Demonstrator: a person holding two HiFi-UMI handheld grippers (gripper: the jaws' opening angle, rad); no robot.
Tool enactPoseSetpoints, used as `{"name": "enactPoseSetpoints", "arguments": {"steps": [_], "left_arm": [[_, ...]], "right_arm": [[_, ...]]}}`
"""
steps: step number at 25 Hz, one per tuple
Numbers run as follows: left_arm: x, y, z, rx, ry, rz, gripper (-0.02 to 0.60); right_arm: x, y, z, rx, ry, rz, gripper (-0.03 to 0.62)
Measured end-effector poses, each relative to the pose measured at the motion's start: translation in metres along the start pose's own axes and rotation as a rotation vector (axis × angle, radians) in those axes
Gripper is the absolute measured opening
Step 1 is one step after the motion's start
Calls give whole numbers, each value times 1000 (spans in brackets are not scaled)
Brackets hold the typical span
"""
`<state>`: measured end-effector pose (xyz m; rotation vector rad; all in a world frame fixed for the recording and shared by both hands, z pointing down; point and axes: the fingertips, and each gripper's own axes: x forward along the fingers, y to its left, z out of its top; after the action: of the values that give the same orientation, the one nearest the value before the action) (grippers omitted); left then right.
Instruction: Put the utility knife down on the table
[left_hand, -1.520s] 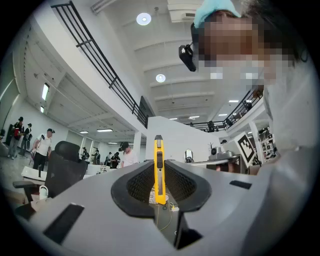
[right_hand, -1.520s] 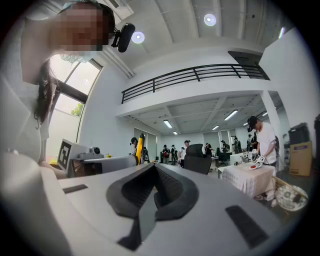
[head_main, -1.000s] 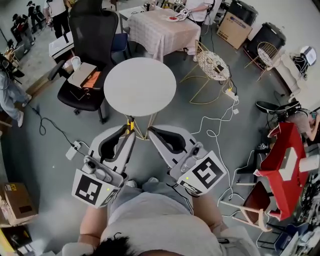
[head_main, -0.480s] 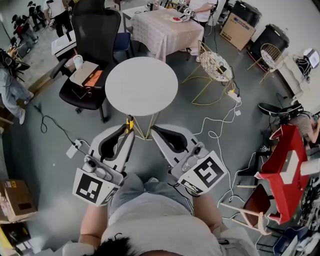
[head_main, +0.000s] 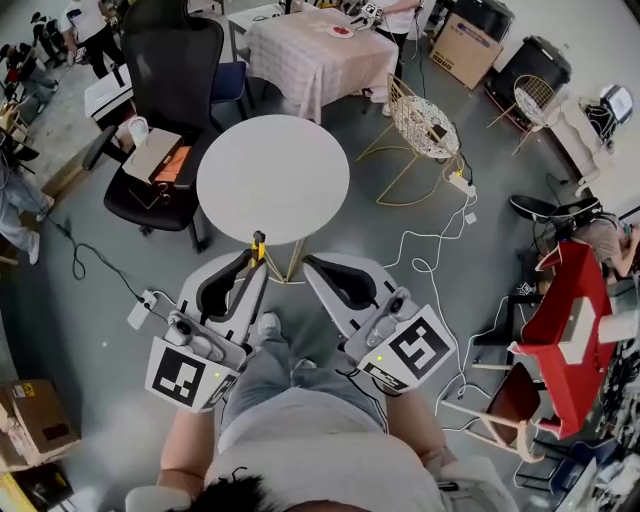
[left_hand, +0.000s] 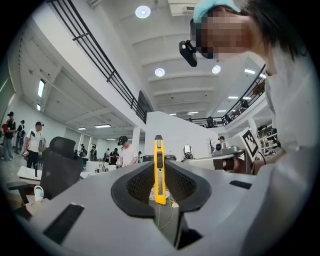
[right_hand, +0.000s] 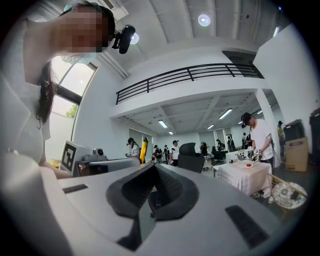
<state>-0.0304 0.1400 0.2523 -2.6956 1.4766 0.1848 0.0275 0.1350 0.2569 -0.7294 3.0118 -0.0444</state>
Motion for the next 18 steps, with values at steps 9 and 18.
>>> {"name": "enactPoseSetpoints", "arguments": {"steps": [9,18], "left_arm": [[61,50,-1,4,-12,-83,67],[88,105,-6,7,-20,-142,67]], "right_arm": [[52,-59,9,-16,-11,-58,8],[108,-90,11,-29,-27,-103,8]]}}
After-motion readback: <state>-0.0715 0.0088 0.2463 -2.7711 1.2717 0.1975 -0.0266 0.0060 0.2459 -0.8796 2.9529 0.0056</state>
